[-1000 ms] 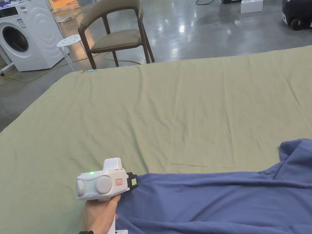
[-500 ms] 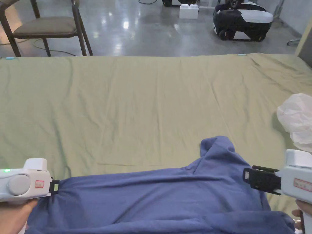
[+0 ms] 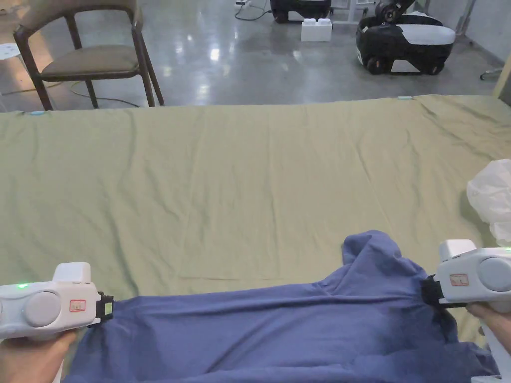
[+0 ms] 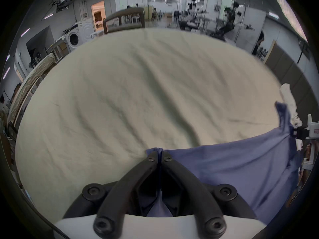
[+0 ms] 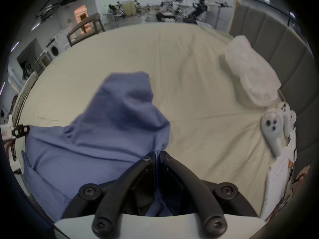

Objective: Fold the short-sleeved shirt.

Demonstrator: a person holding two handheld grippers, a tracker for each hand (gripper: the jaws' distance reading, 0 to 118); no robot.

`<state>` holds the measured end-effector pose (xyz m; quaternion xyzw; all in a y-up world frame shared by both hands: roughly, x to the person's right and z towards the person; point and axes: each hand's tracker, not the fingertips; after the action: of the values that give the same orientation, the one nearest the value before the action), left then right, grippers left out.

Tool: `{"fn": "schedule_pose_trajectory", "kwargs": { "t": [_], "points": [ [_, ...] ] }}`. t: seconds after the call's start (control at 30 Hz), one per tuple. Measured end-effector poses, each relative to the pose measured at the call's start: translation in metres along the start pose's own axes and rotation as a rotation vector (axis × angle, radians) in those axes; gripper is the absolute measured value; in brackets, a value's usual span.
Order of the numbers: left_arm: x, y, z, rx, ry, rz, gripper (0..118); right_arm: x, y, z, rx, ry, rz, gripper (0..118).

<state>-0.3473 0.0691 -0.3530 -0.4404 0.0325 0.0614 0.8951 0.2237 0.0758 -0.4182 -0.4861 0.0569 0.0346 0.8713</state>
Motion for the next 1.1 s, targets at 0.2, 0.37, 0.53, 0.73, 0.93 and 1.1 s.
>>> {"fn": "schedule_pose_trajectory", "kwargs": {
  "t": [0.2, 0.37, 0.53, 0.73, 0.93, 1.1],
  "points": [
    [-0.025, -0.052, 0.111, 0.160, -0.143, 0.041, 0, 0.006, -0.058, 0.107, 0.175, 0.144, -0.059, 2],
    [-0.046, -0.128, 0.159, 0.143, -0.154, 0.084, 0, 0.011, -0.148, 0.153, 0.226, 0.192, -0.110, 2],
    [-0.057, -0.178, 0.166, 0.104, -0.164, 0.139, 0, 0.017, -0.210, 0.153, 0.170, 0.188, -0.198, 2],
    [-0.067, -0.206, 0.140, 0.087, -0.148, 0.174, 2, 0.013, -0.245, 0.136, 0.124, 0.159, -0.211, 2],
    [-0.056, -0.212, 0.148, 0.159, -0.117, 0.143, 77, -0.009, -0.252, 0.132, 0.122, 0.097, -0.100, 62],
    [-0.021, -0.204, 0.196, 0.403, -0.078, 0.049, 77, -0.032, -0.246, 0.165, 0.282, 0.174, -0.128, 63]
  ]
}}
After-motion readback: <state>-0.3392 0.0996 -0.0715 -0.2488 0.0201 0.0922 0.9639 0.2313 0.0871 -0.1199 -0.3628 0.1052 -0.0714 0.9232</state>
